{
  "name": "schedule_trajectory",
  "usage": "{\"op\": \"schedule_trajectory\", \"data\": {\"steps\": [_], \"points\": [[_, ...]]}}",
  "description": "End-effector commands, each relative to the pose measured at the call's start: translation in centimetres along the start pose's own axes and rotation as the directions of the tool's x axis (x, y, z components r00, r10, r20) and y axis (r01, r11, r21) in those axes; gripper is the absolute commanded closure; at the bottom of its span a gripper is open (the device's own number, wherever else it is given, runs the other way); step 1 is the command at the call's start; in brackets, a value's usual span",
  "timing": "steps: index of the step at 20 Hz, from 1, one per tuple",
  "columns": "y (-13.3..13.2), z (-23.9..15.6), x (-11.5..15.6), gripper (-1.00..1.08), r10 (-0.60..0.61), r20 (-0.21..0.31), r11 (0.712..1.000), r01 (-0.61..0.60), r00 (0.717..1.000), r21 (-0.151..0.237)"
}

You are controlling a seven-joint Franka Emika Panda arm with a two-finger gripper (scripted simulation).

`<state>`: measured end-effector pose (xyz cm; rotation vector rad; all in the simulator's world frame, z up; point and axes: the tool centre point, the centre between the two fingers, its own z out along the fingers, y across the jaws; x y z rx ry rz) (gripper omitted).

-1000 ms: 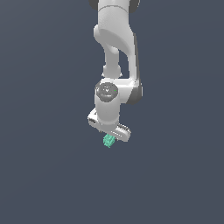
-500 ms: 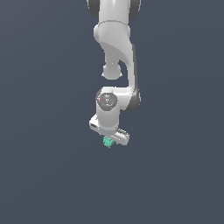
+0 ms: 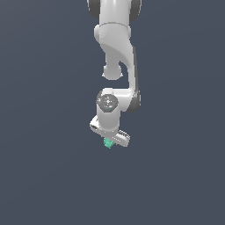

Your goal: Pick up the object and move it to a goal position.

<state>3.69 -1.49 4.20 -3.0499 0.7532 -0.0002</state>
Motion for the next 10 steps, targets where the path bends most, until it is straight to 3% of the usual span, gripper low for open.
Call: {"op": "schedule_trajectory", "data": {"steps": [1,10], "points": [[0.0,0.0,0.0,1.08,0.0,0.0,1.0,0.0,1.0,0.0],[-1.1,-0.8,-0.9,1.08,0.0,0.0,1.0,0.0,1.0,0.0]]}}
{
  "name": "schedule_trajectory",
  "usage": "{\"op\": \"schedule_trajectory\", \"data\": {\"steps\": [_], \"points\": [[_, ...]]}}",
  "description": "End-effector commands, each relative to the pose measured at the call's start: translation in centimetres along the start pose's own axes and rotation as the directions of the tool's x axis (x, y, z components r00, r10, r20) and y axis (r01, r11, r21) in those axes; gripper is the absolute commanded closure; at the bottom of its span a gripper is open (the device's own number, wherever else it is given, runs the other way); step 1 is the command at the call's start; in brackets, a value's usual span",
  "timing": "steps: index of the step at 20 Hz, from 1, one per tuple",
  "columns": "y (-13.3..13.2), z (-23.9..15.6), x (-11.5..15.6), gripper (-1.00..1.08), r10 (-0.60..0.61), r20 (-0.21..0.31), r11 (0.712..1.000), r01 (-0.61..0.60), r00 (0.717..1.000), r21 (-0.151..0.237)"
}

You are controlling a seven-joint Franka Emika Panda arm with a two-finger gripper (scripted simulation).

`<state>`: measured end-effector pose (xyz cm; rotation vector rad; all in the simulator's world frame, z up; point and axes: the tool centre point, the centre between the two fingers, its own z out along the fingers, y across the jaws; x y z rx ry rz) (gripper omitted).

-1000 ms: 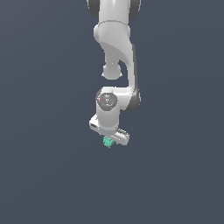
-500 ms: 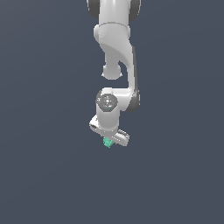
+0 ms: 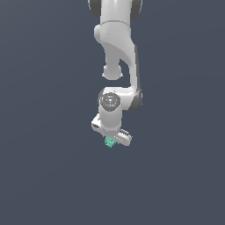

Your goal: Pick up the object and move it to a goal position.

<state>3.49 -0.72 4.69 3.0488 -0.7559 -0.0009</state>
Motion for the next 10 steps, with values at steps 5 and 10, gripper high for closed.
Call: {"op": "schedule_trajectory", "data": {"steps": [5,10], "points": [[-3.1,-2.4,-2.4,1.08,-0.002,-0.001,1.0,0.002,1.0,0.001],[-7.2,-5.4,-5.6,1.08,-0.002,-0.001,1.0,0.002,1.0,0.0]]}}
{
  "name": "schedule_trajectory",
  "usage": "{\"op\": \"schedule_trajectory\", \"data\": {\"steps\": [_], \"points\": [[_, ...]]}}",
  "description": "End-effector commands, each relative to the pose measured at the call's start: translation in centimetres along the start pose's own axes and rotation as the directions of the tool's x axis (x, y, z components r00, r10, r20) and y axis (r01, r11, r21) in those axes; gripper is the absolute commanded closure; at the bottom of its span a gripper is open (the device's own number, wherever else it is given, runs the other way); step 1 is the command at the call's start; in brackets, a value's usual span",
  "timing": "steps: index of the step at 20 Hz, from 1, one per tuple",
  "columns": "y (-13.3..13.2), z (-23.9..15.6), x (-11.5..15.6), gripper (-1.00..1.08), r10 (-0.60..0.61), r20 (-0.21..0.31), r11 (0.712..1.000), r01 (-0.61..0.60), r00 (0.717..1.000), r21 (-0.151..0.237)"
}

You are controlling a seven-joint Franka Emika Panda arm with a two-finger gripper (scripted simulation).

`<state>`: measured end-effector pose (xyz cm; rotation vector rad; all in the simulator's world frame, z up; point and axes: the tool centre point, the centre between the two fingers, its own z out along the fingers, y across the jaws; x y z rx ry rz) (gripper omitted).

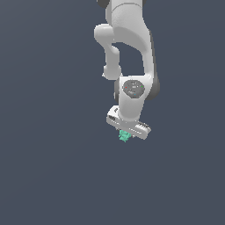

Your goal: Pick up the object and move it to a goal position.

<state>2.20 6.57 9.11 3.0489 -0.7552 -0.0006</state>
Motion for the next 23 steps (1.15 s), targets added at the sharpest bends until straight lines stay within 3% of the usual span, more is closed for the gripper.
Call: {"op": "schedule_trajectory", "data": {"steps": [1,13,23], "points": [[-2.2,-1.7,-1.8,1.08,-0.001,-0.001,1.0,0.001,1.0,0.0],[-12.1,-9.1,-9.0,1.08,-0.001,-0.001,1.0,0.001,1.0,0.0],[-14.9,-11.1,-10.7,1.08,-0.001,0.0,1.0,0.001,1.0,0.0]]}}
